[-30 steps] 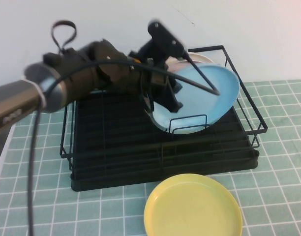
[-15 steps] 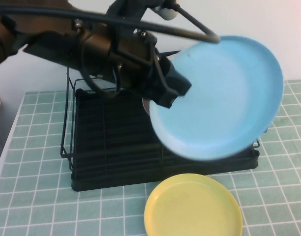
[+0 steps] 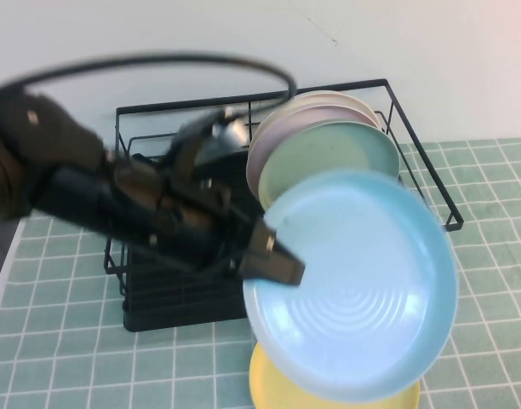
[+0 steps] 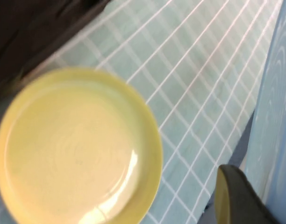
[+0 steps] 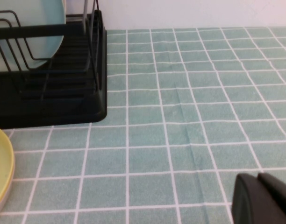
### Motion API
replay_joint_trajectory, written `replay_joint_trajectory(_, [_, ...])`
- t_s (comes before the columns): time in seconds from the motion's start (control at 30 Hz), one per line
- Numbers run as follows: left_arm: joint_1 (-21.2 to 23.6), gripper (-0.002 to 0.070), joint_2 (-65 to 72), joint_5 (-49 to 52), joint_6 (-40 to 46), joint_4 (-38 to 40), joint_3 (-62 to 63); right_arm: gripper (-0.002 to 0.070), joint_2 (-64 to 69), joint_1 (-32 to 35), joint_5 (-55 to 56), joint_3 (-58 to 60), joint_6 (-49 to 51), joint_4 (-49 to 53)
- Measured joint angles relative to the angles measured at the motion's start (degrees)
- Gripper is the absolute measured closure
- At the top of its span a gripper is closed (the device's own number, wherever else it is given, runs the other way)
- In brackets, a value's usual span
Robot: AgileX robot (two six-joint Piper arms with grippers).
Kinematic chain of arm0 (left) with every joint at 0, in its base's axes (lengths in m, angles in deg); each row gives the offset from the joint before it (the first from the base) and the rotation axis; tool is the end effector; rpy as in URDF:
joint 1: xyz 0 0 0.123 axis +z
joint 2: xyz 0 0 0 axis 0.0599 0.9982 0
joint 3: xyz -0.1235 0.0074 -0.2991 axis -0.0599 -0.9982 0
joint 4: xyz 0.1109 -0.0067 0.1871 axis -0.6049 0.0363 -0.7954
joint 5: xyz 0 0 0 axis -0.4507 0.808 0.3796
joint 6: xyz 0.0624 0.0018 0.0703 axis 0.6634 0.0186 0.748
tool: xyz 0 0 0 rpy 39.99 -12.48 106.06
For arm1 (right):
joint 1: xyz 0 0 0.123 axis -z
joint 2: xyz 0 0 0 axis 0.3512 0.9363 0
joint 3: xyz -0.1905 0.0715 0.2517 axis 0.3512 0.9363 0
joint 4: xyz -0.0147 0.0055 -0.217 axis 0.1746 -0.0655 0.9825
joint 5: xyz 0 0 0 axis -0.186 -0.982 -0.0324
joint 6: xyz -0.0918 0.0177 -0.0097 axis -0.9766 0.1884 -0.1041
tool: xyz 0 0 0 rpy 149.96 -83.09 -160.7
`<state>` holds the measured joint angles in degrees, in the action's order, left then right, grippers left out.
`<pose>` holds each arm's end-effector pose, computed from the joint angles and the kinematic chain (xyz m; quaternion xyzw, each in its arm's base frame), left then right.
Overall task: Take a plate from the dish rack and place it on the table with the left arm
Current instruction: Place the plate from the table
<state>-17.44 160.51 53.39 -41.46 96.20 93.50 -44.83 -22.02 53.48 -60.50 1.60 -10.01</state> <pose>0.2272 -0.1592 0.3630 0.2246 0.8583 -0.4272 0.1741 -0.0177 -0.0004 0.1753 -0.0102 0.7952 0.0077 0.6062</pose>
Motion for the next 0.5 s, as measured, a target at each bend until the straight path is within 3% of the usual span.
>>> replay_joint_trajectory(0.27, [-0.2, 0.0568, 1.3, -10.0, 0.6, 3.2, -12.3, 0.0678, 0.0, 0.0, 0.0, 0.0, 0.0, 0.0])
replay_joint_trajectory(0.5, [-2.1, 0.0568, 3.9, -17.2, 1.3, 5.4, -14.3, 0.0678, 0.0, 0.0, 0.0, 0.0, 0.0, 0.0])
